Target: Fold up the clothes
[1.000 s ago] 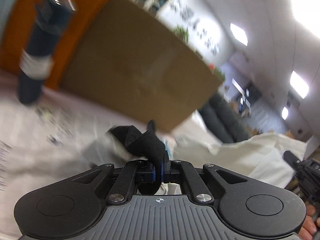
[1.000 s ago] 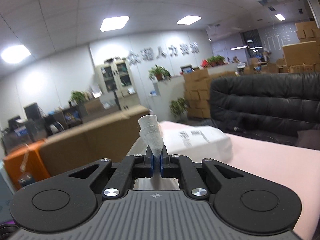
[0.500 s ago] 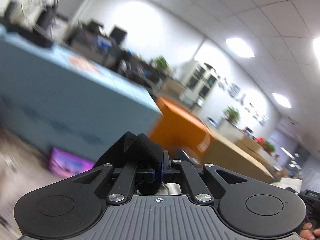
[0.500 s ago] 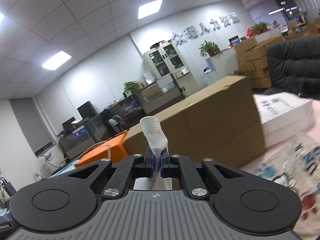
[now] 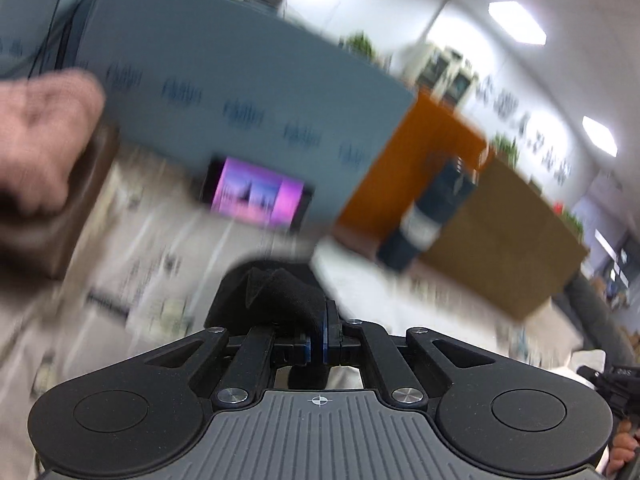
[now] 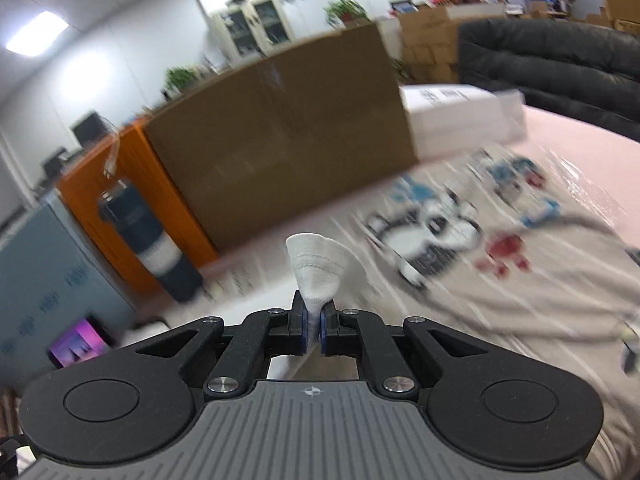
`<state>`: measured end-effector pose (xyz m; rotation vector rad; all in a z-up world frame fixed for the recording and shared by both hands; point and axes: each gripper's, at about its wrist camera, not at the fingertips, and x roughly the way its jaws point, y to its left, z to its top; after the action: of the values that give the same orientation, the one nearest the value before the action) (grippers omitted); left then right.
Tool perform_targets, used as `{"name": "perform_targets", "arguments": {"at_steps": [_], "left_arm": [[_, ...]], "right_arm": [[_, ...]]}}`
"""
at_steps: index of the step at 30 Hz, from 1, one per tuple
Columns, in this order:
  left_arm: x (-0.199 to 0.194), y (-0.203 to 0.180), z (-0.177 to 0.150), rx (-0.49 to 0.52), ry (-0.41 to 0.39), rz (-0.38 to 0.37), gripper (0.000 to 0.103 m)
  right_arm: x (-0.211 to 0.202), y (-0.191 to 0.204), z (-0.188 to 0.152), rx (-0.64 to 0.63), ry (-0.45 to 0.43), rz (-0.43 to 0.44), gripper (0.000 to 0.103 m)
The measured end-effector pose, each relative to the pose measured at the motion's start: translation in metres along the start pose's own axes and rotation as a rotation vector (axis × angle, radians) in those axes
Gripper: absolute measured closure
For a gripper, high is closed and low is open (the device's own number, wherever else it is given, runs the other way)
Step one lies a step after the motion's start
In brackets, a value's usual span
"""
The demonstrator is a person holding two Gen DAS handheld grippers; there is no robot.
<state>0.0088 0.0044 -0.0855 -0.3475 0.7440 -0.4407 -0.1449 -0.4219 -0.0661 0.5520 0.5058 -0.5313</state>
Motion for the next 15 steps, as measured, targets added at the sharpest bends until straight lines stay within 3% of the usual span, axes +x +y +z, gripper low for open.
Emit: {"name": "perform_targets", "arguments": {"at_steps": [6, 10, 11, 12, 13, 15], "left_arm": [[0.007, 0.03, -0.048, 0.059, 0.193, 0.066, 0.098], [0.006, 0.046, -0.064, 0.056, 0.289, 0.123, 0.084], [0.0, 0.051, -0.065, 0.055, 0.286, 0.153, 0.081], [-0.006, 0.056, -0.064, 0.057, 0.276, 0.19, 0.071], [-0.013, 0.061, -0.061, 0.065, 0.26, 0.25, 0.064], [-0.028, 0.071, -0.052, 0.123, 0.211, 0.434, 0.063]], "right_arm": [[0.009, -0.028, -0.051, -0.012, 0.147, -0.134, 0.098], [0.018, -0.041, -0.075, -0.011, 0.24, -0.205, 0.092], [0.018, -0.043, -0.078, -0.017, 0.246, -0.24, 0.084], [0.014, -0.046, -0.077, -0.02, 0.236, -0.272, 0.073], [0.011, -0.049, -0.076, -0.023, 0.226, -0.304, 0.069], [0.004, -0.048, -0.071, -0.066, 0.193, -0.334, 0.065]]}}
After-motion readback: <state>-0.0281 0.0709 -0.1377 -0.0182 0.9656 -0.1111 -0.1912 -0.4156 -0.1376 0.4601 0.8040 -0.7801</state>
